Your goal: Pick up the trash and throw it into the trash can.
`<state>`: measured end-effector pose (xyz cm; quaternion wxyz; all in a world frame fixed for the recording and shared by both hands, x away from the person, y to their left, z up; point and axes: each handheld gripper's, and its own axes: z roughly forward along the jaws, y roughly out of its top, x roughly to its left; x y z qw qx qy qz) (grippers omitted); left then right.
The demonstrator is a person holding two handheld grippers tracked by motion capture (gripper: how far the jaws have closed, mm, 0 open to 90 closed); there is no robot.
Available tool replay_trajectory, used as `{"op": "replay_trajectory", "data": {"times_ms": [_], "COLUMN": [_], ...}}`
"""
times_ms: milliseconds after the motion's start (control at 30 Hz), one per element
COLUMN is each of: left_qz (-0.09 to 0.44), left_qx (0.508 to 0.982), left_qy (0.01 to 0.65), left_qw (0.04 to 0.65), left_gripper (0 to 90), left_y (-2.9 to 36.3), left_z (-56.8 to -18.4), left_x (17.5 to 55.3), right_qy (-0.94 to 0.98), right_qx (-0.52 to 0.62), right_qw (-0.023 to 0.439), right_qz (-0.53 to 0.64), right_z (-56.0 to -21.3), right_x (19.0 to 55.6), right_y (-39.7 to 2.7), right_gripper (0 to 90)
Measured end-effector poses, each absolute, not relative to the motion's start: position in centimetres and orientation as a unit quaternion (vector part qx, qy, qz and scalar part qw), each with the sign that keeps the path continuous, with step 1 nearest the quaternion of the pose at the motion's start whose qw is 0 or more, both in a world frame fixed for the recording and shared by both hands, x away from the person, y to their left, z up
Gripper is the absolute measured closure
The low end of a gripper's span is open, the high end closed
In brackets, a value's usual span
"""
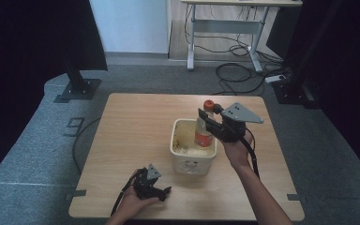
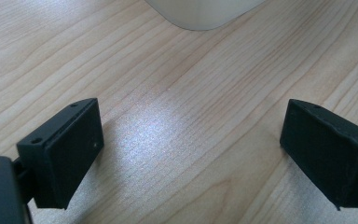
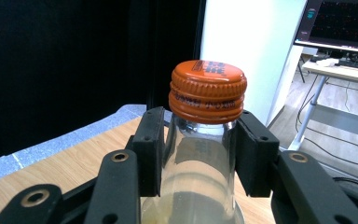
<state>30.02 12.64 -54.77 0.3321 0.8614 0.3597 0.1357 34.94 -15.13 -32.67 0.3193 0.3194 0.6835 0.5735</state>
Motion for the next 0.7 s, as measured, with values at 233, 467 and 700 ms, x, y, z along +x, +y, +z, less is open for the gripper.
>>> {"op": "replay_trajectory", "data": {"times_ms": [233, 467, 700], "left_qz": [0.136, 0.136, 0.136], "left_qx": [0.861, 0.861, 0.861], "left_qy": [0.360, 0.360, 0.360], "left_qw": [0.332, 0.332, 0.332], "left_gripper": [6.1, 6.1, 6.1], "left_y": [12.6, 12.6, 12.6], "left_z": [-54.8, -54.8, -54.8], "left_x": [30.0, 30.0, 30.0], "right_qy": [0.689, 0.697, 0.716], "right_qx": [0.325, 0.326, 0.326], "right_qw": [0.317, 0.312, 0.301], "right_qz": [0.566, 0.558, 0.539], "right_z": [-33.6, -34.4, -36.4], "right_x": [35.3, 35.5, 35.7], "right_y": [-15.1, -14.9, -14.4], "right_gripper": [57.9, 58.1, 58.4]}}
